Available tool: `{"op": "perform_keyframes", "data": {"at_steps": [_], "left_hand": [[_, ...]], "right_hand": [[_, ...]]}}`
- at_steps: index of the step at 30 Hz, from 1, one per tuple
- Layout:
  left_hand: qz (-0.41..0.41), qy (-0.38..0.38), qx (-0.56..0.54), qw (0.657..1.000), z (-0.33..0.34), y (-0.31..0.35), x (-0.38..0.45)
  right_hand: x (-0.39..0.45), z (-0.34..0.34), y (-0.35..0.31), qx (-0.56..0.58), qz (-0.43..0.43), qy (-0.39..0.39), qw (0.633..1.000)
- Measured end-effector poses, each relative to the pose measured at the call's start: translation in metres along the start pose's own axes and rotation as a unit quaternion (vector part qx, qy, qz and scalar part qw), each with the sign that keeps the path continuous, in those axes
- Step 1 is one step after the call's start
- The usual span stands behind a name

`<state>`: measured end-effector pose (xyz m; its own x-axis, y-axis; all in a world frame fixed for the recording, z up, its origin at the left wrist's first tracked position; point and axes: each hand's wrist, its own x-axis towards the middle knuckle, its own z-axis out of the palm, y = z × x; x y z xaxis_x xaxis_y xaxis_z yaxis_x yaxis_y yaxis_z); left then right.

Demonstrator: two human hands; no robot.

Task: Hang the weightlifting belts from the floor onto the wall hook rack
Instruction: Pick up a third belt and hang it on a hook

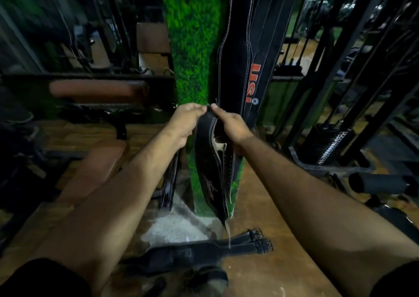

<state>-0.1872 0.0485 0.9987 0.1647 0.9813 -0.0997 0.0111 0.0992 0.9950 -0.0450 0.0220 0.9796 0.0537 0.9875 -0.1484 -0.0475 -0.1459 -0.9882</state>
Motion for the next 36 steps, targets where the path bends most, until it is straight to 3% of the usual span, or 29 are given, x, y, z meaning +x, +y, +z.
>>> {"op": "perform_keyframes", "data": {"at_steps": [4,8,14,19,23,29,33,36], "left_hand": [[0.054,0.000,-0.011,0.998,-0.018,0.021,-0.003],[0.059,-0.028,-0.004,0.998,-0.034,0.040,-0.008],[0.054,0.006,-0.014,0.998,-0.049,0.077,0.000],[0.132,0.002,-0.038,0.991,-0.036,0.106,-0.005],[0.189,-0.020,0.034,0.981,-0.038,0.102,-0.009],[0.216,-0.017,-0.039,0.975,-0.037,0.118,-0.011],[0.247,0.019,-0.026,0.968,-0.036,0.126,-0.009],[0.269,0.047,-0.017,0.962,-0.035,0.132,-0.009]], "right_hand": [[0.002,0.020,-0.033,0.061,-0.003,0.077,0.995],[0.002,0.041,-0.061,0.135,-0.006,0.065,0.989],[-0.008,0.051,-0.074,0.025,-0.153,0.017,0.988],[-0.011,0.050,-0.097,0.026,-0.162,0.014,0.986],[-0.008,0.050,-0.114,0.041,-0.213,0.030,0.976],[-0.012,0.055,-0.129,-0.041,-0.255,0.008,0.966],[-0.011,0.056,-0.138,-0.031,-0.235,-0.020,0.971],[-0.006,0.052,-0.144,-0.051,-0.272,0.008,0.961]]}}
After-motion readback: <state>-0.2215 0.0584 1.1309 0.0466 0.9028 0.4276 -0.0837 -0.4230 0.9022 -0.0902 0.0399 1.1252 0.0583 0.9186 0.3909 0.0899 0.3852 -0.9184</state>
